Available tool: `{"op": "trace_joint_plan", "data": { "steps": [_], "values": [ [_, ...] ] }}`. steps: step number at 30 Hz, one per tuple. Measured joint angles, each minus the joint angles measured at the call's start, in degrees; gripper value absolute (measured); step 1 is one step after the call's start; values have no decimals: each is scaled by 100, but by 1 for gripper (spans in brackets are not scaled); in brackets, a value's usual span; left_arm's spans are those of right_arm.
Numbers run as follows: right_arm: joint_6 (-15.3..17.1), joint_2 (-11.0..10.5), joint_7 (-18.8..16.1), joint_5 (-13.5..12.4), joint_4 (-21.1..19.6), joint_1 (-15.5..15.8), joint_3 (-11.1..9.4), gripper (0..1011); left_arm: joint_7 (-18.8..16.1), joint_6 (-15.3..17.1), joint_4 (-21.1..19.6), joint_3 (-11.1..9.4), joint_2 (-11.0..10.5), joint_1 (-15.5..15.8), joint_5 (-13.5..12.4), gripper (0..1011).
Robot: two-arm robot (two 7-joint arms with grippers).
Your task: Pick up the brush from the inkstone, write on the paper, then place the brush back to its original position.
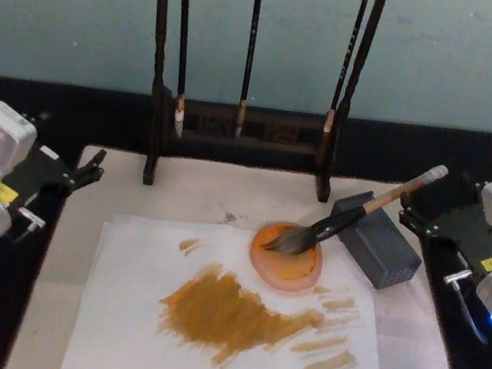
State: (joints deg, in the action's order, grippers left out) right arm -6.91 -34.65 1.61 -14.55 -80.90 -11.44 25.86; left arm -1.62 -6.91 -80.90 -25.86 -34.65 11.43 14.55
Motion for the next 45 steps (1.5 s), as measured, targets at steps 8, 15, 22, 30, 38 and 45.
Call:
{"op": "trace_joint_plan", "data": {
  "steps": [8, 15, 22, 30, 38, 45],
  "values": [
    [1, 0, 0, 0, 0, 0, 0, 1000, 0, 0, 0, 0, 0, 0, 0, 1010],
    [1, 0, 0, 1, 0, 0, 0, 1000, 0, 0, 0, 0, 0, 0, 0, 1010],
    [1, 0, 1, 0, 0, 0, 1, 1000, 0, 0, 0, 0, 0, 0, 0, 1010],
    [1, 0, 1, 0, 0, 1, 0, 1000, 0, 0, 0, 0, 0, 0, 0, 1010],
    [1, 0, 1, 0, 0, 1, 0, 1000, 0, 0, 0, 0, 0, 0, 0, 1010],
    [1, 0, 1, 0, 0, 0, 0, 1000, 0, 0, 0, 0, 0, 0, 0, 1010]
  ]
}}
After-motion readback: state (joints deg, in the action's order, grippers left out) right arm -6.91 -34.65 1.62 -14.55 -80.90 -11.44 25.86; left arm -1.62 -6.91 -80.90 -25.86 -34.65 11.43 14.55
